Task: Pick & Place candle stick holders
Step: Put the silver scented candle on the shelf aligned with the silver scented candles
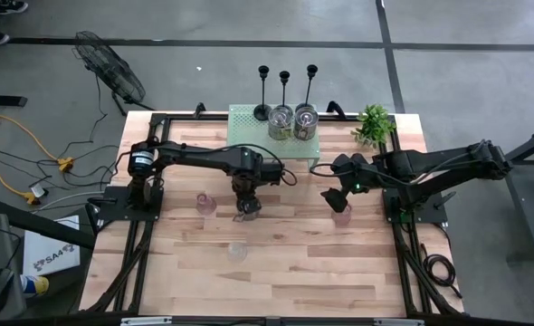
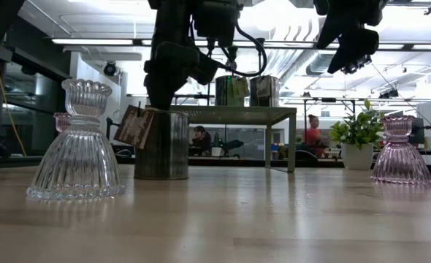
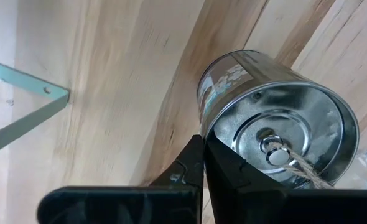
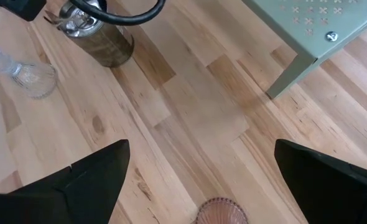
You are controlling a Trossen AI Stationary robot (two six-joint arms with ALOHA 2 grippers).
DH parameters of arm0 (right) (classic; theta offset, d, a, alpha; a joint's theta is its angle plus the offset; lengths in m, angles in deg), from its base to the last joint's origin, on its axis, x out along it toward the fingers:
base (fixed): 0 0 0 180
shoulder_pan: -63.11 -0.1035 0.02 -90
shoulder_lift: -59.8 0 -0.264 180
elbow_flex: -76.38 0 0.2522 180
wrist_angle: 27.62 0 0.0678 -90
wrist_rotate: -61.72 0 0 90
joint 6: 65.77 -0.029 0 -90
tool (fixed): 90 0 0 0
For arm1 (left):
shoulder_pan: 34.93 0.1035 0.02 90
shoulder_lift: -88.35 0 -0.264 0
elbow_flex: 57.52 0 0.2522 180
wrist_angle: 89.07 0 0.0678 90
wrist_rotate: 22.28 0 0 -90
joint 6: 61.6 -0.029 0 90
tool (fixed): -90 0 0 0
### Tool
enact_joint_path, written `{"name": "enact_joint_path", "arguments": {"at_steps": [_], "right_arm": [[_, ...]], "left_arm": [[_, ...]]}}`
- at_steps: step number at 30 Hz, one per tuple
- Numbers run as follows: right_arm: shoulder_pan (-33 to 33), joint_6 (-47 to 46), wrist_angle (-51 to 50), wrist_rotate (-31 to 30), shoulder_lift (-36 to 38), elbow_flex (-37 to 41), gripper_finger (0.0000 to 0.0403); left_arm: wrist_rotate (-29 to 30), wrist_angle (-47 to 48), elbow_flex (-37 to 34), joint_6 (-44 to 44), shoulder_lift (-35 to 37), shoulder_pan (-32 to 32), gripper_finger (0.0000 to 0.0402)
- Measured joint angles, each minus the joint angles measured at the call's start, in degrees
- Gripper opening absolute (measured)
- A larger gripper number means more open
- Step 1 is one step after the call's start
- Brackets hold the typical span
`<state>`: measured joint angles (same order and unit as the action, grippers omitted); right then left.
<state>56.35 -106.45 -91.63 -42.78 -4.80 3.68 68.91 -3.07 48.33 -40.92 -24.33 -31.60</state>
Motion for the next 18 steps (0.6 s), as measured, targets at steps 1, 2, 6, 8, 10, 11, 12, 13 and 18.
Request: {"name": "enact_joint_path", "arguments": {"at_steps": [1, 2, 6, 8, 10, 11, 12, 13, 18], "right_arm": [[0.0, 0.0, 0.1, 0.0, 0.0, 0.0, 0.0392], [0.0, 0.0, 0.2, 0.1, 0.0, 0.0, 0.0392], [0.0, 0.1, 0.2, 0.1, 0.0, 0.0, 0.0392], [0.0, 0.2, 0.3, 0.1, 0.0, 0.0, 0.0392], [0.0, 0.3, 0.3, 0.1, 0.0, 0.0, 0.0392], [0.0, 0.4, 0.3, 0.1, 0.0, 0.0, 0.0392], [0.0, 0.4, 0.3, 0.1, 0.0, 0.0, 0.0392], [0.0, 0.5, 0.4, 0.1, 0.0, 0.0, 0.0392], [0.0, 0.5, 0.3, 0.0, 0.0, 0.0, 0.0392]], "left_arm": [[0.0, 0.1, 0.0, -0.1, 0.0, 0.0, 0.0], [0.0, 0.2, 0.0, -0.3, 0.2, 0.0, 0.0], [-0.4, 0.0, -0.1, -0.5, 1.0, 0.0, 0.0], [-0.5, -0.1, -0.1, -0.5, 1.8, 0.0, 0.0], [-0.4, 0.4, -0.3, -0.3, 2.4, 0.0, 0.0], [-0.5, 0.4, -0.3, -0.3, 2.5, 0.0, 0.0], [-0.4, 0.4, -0.3, -0.2, 2.6, 0.0, 0.0], [-0.4, 0.4, -0.3, 0.1, 2.8, 0.0, 0.0], [-0.7, 0.4, -0.3, 0.4, 3.0, 0.0, 0.0]]}}
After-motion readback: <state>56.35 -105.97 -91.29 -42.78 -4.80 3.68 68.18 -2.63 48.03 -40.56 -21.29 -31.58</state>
